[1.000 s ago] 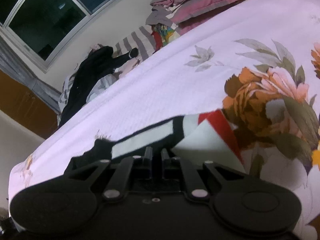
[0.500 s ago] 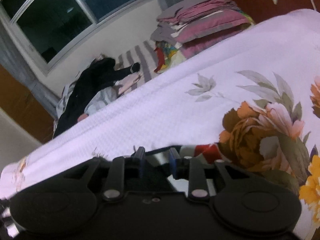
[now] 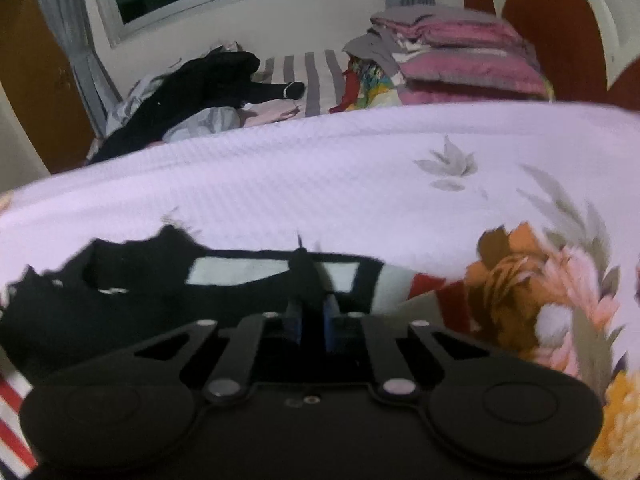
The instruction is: Fold small clothes
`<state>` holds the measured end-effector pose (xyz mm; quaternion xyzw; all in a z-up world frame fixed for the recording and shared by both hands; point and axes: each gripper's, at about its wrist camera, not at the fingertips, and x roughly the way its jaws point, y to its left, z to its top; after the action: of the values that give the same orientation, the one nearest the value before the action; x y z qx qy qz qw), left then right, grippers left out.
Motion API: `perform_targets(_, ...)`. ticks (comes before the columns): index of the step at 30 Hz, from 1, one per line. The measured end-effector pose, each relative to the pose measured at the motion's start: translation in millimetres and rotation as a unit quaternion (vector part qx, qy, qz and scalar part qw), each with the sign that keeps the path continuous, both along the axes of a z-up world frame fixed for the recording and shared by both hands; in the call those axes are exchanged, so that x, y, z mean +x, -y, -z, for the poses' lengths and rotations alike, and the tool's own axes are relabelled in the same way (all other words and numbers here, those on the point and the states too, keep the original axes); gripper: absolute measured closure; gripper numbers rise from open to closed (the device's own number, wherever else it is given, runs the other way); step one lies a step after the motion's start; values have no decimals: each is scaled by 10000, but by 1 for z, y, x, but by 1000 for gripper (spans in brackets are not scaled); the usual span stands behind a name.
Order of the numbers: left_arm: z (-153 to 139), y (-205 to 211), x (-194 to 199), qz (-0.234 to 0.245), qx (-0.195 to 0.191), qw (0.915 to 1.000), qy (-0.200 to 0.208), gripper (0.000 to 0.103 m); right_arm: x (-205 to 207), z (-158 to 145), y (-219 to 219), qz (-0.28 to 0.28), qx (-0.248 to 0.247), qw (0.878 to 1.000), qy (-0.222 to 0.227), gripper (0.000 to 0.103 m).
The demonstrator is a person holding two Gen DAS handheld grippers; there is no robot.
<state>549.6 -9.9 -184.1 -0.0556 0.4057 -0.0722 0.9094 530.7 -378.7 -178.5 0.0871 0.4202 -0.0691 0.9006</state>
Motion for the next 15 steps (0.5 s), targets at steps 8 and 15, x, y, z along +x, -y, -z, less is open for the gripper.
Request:
perform_targets(8, -17, 2, -20, -50, 16, 9998, 184, 19, -15, -13, 1, 152, 195, 9995, 218, 75)
perform_targets(15, -40, 25, -47, 382, -79, 9989, 255, 19, -44, -35, -33, -451, 498, 9971, 355, 75)
